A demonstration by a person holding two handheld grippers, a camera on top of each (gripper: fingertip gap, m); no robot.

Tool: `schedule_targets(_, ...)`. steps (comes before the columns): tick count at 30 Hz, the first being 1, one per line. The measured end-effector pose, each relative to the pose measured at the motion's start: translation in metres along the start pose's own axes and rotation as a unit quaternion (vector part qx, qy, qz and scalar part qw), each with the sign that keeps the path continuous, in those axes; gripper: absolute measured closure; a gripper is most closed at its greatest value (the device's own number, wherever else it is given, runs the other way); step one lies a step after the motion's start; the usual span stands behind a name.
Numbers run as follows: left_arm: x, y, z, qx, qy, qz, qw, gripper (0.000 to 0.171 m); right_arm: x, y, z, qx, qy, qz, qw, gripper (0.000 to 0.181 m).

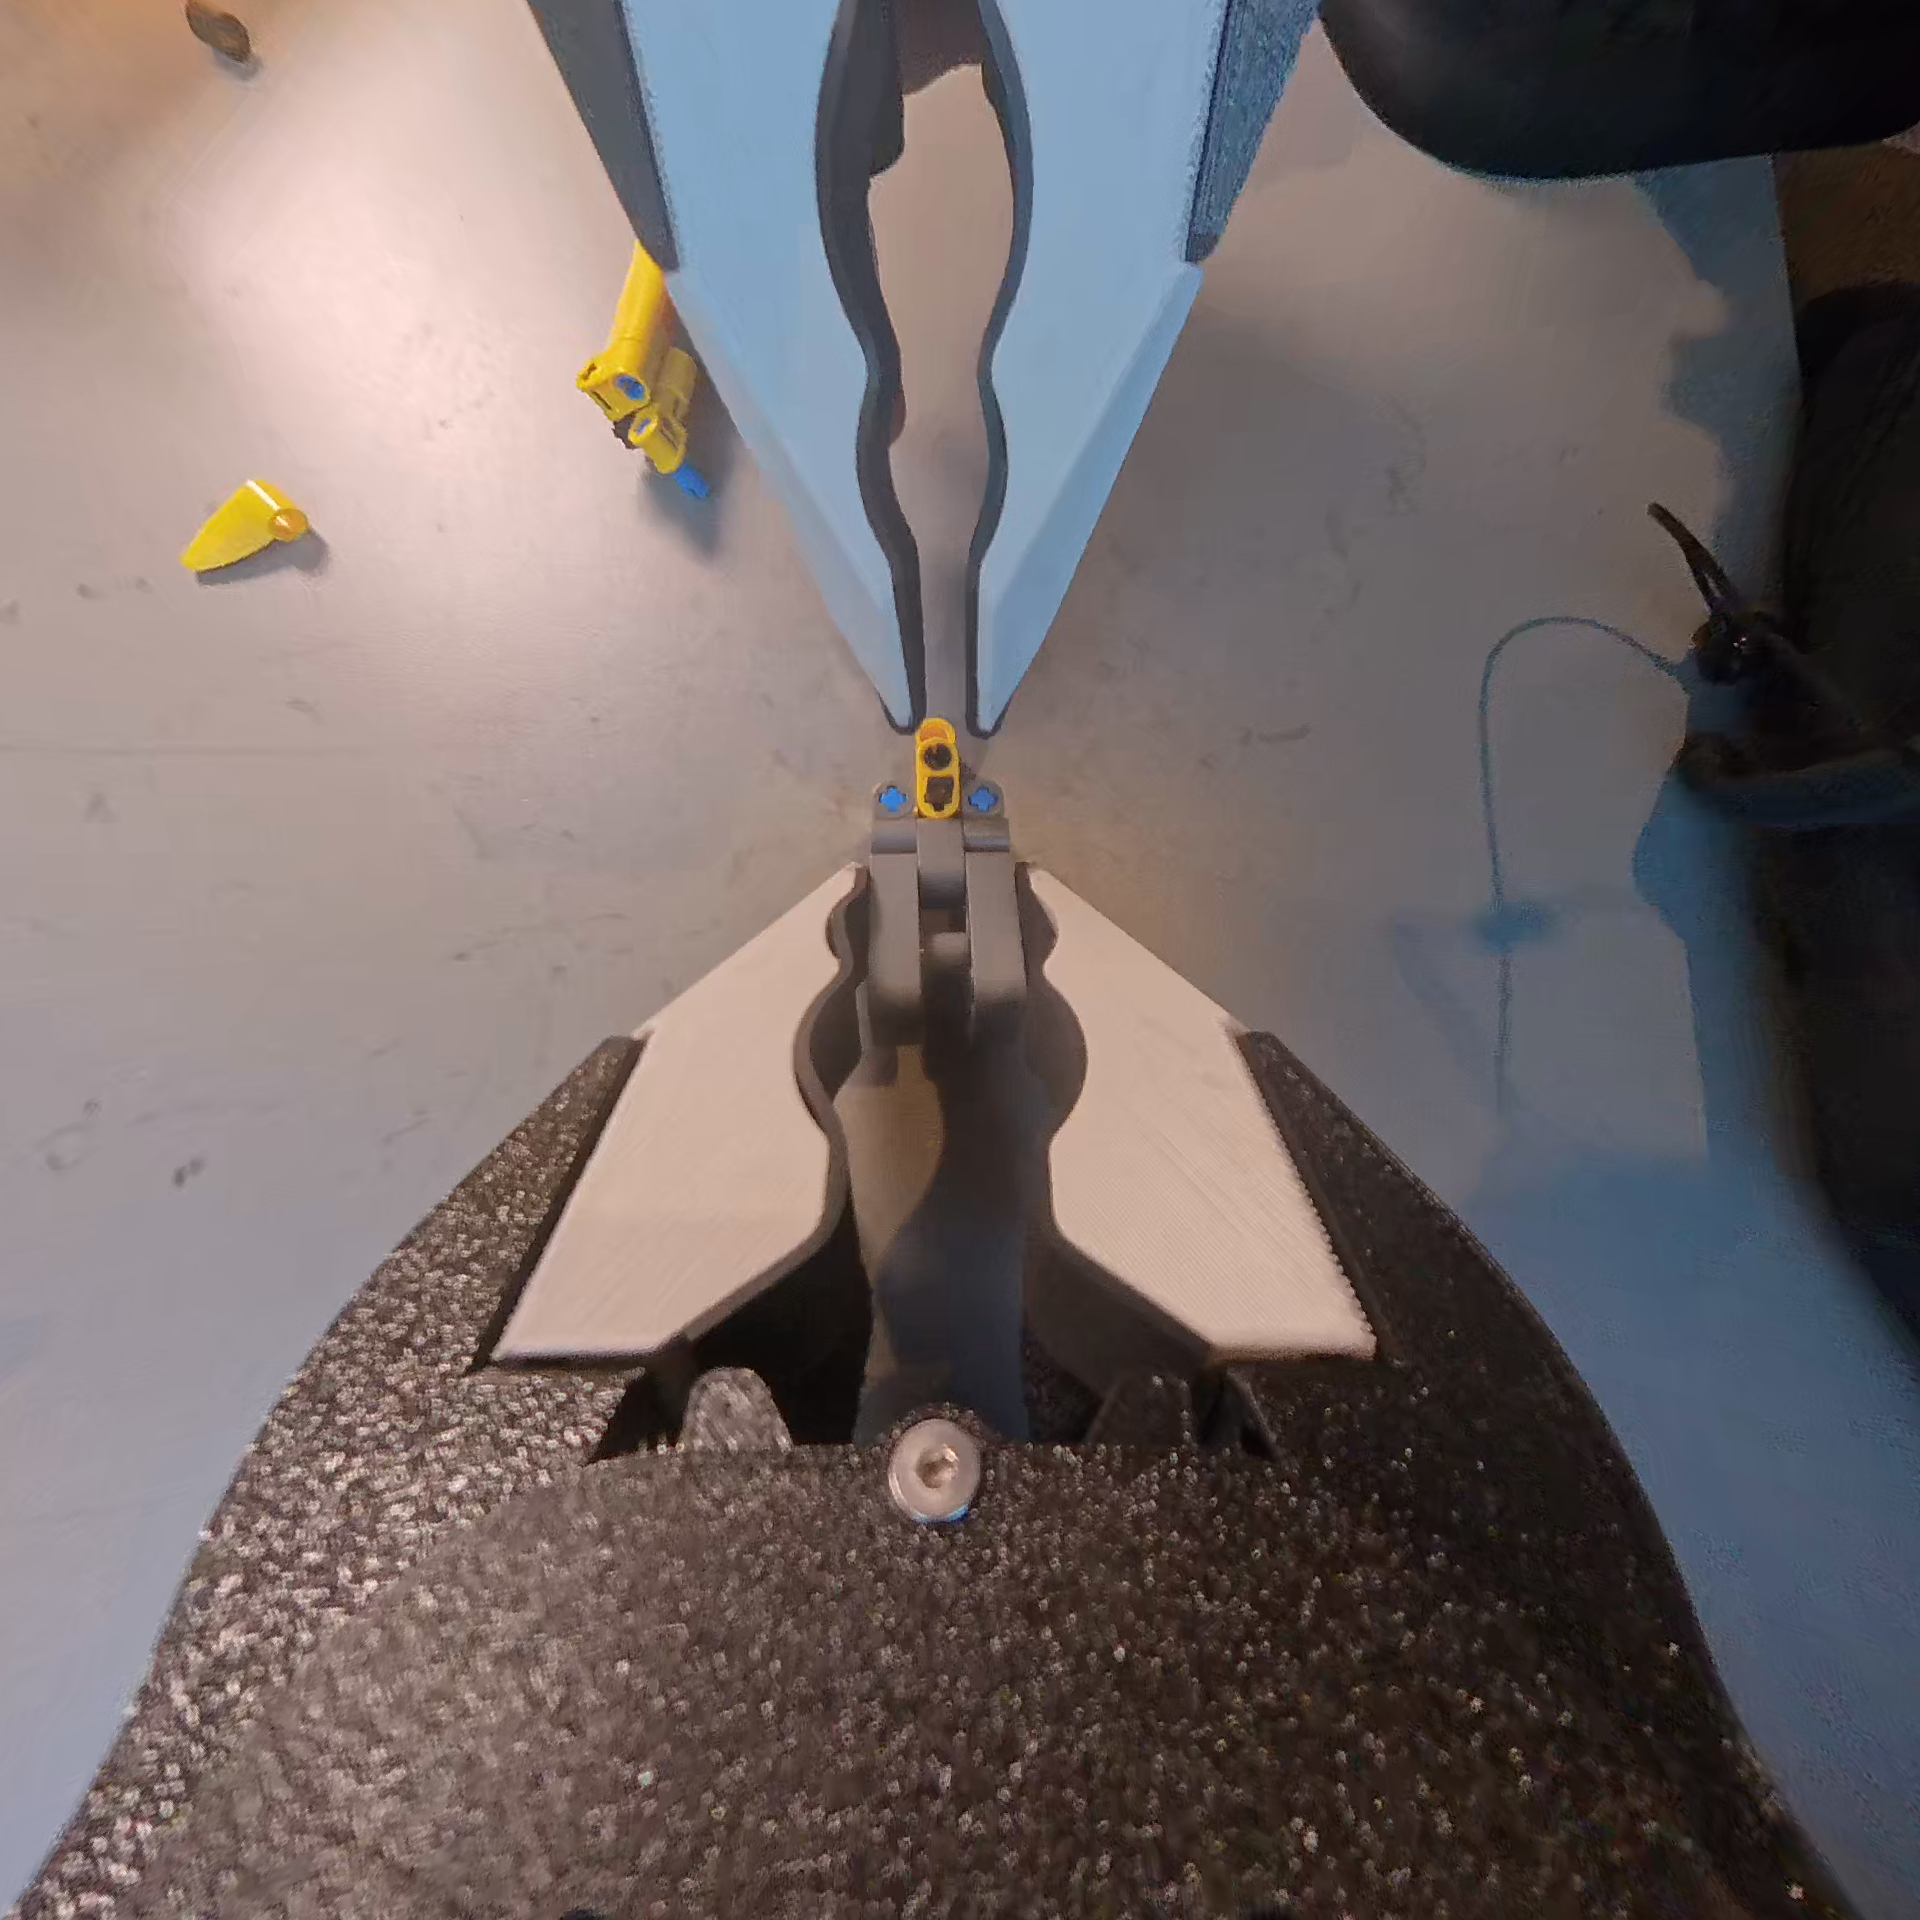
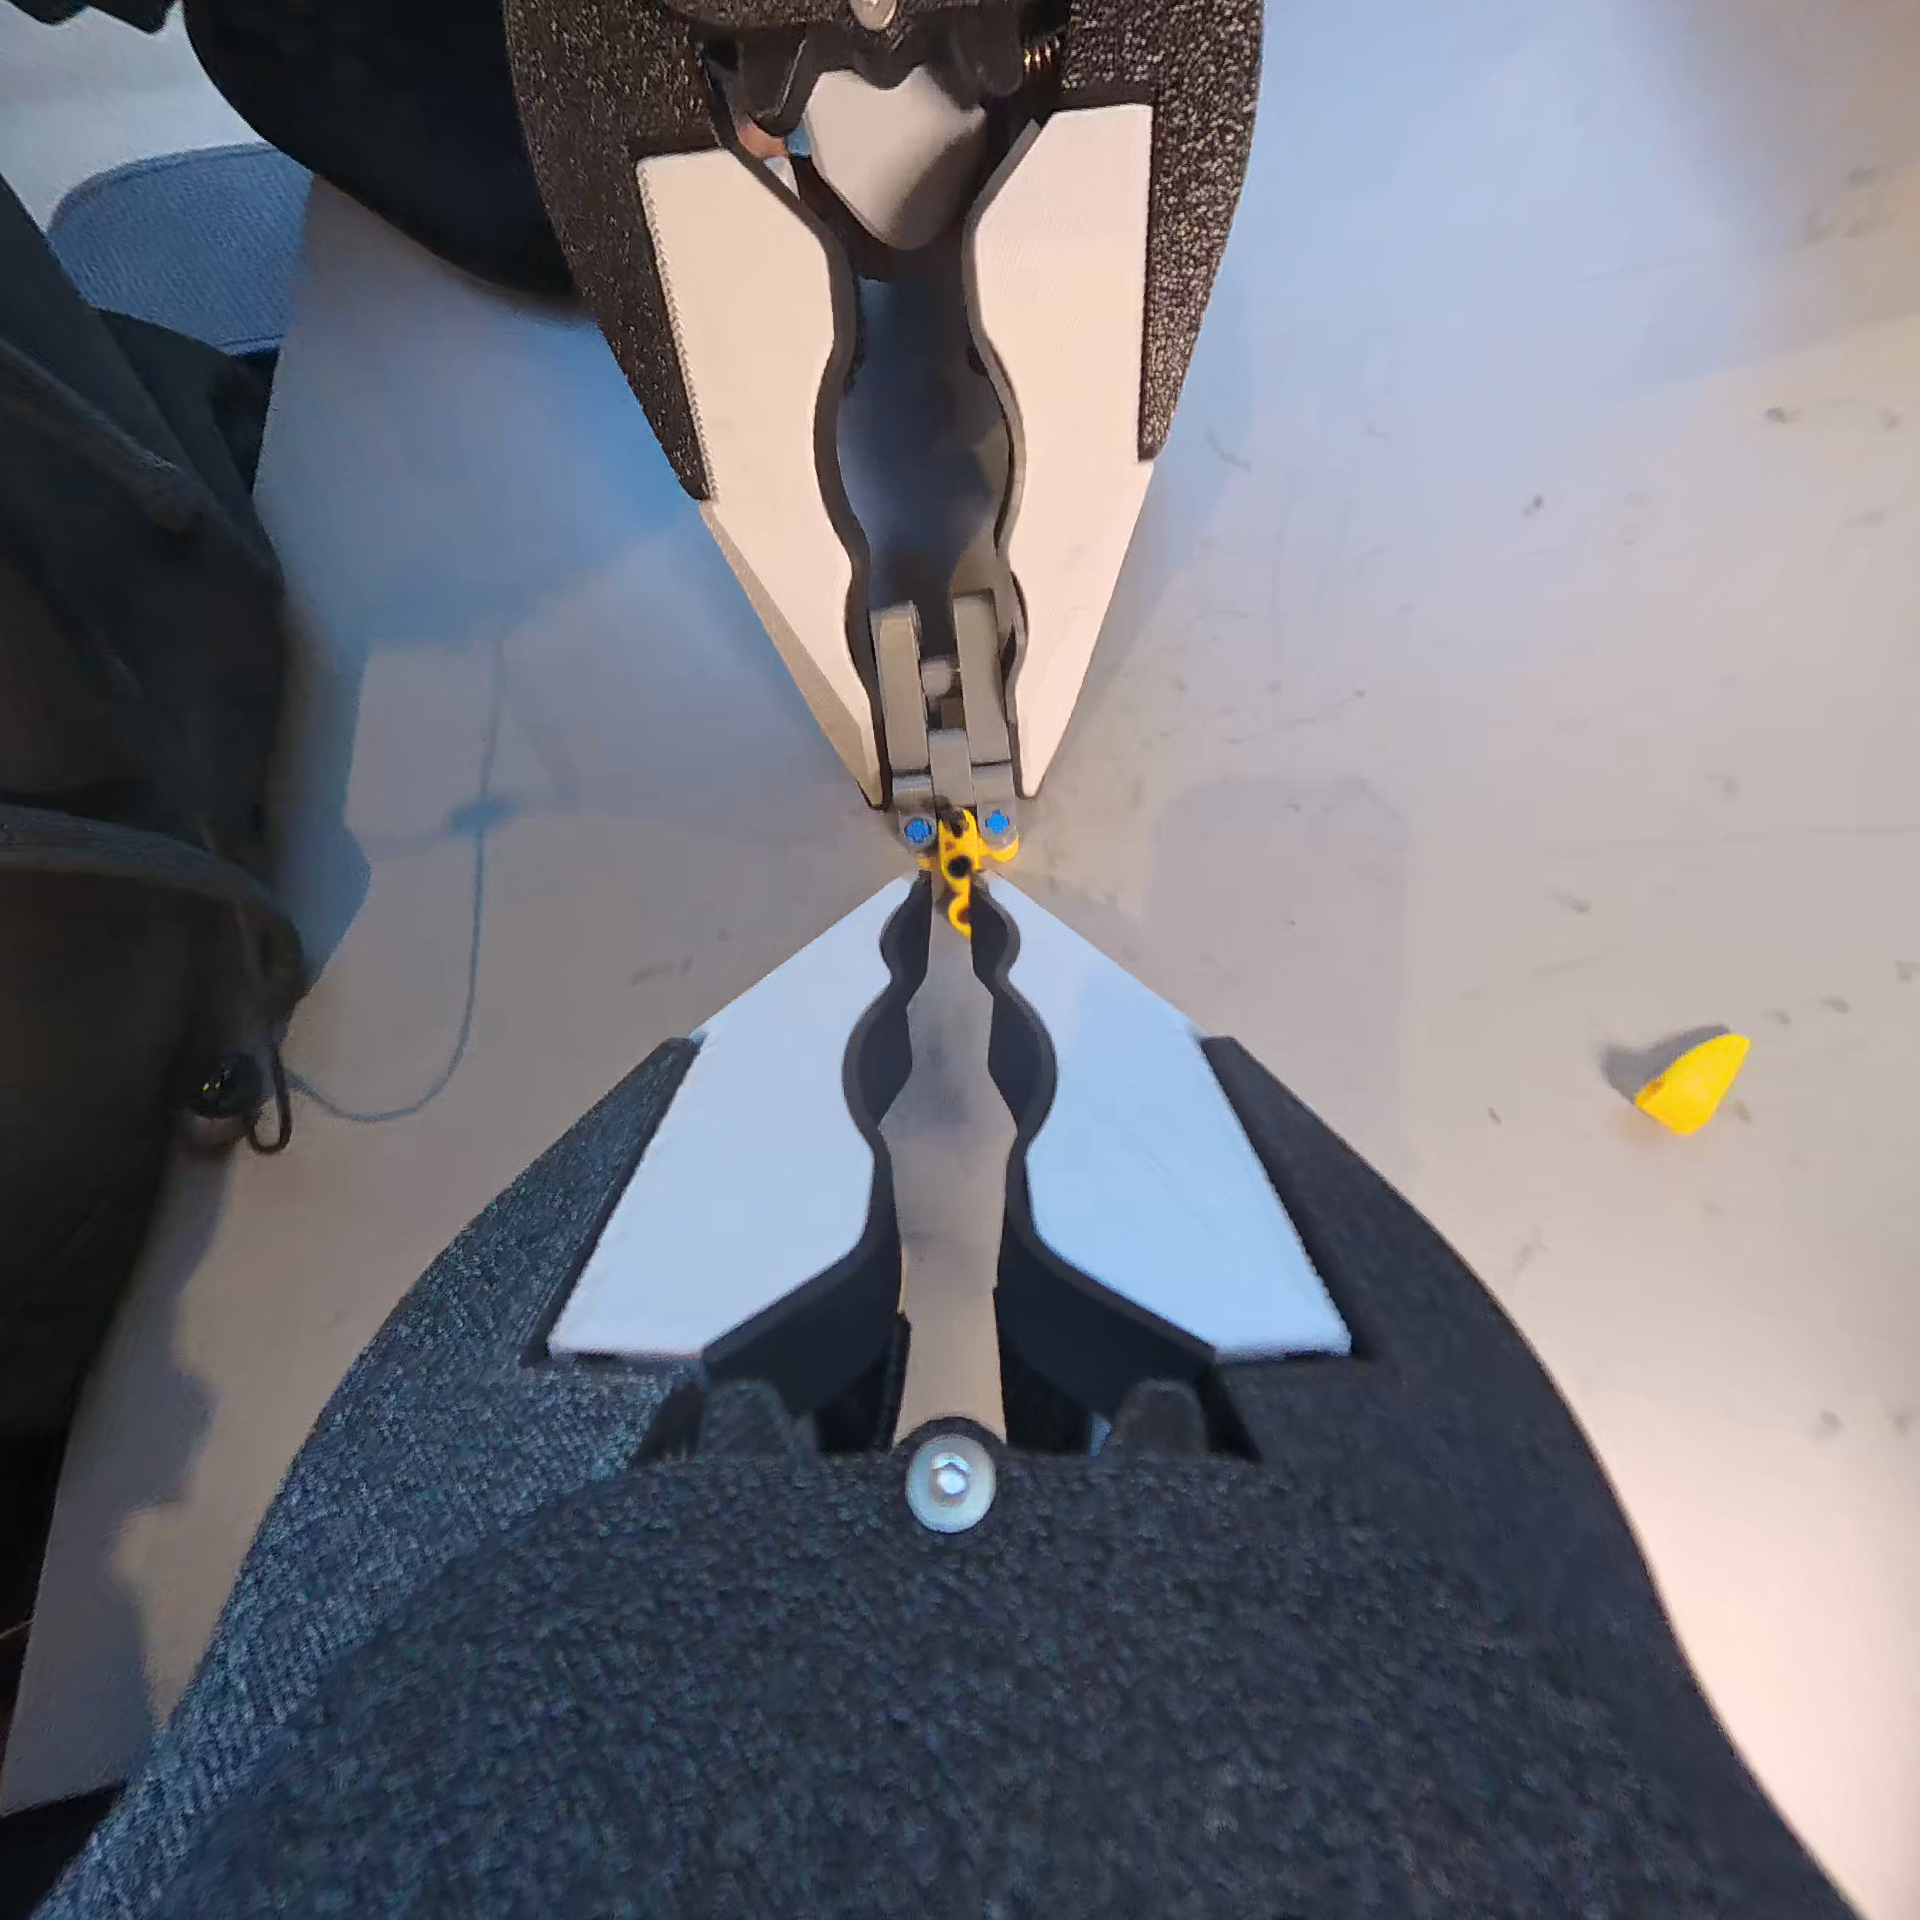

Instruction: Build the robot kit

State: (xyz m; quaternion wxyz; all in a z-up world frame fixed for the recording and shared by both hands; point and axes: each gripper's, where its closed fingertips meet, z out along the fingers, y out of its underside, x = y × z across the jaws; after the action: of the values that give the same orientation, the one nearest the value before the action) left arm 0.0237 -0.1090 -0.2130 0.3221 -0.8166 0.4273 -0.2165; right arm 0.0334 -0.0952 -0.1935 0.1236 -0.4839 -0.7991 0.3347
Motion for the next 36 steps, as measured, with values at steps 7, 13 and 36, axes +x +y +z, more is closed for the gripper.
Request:
schedule_targets(7,-0.004,0.001,-0.001,0.002,-0.012,0.002,1.000,0.146,0.003,0.000,0.004,-0.008,0.016,-0.028,0.999,0.174)
schedule_targets(13,-0.008,0.003,-0.003,0.002,-0.017,0.004,1.000,0.146,0.041,0.032,-0.052,-0.047,0.113,-0.017,0.992,0.144)
schedule_targets(36,-0.011,-0.003,-0.002,0.027,-0.019,0.005,0.999,0.147,0.024,-0.002,-0.036,0.082,0.094,-0.062,0.990,0.166)
